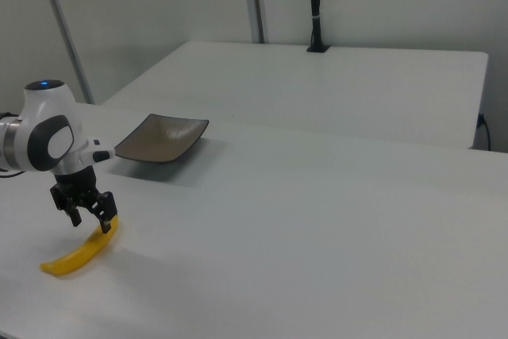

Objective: Bananas placed on a ceramic plate
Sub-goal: 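Lower the gripper over the banana's middle, then close the gripper on the banana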

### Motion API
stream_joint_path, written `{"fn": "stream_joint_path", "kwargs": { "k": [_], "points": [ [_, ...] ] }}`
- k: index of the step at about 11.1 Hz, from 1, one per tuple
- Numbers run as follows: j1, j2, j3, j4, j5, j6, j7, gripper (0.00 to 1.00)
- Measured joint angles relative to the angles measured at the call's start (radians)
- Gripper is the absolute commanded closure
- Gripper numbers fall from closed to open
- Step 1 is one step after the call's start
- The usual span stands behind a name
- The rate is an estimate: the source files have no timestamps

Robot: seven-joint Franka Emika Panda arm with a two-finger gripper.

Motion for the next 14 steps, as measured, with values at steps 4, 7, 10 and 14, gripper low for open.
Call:
{"fn": "stream_joint_path", "kwargs": {
  "k": [4,7,10,14],
  "points": [
    [0.002,0.019,0.0,-0.002,0.0,0.002,0.002,0.44],
    [0.003,0.022,0.0,-0.002,0.0,0.002,0.001,0.5],
    [0.004,0.022,0.0,-0.002,-0.003,0.002,-0.007,0.58],
    [0.009,0.024,0.0,-0.007,-0.031,0.002,-0.022,1.0]
  ]
}}
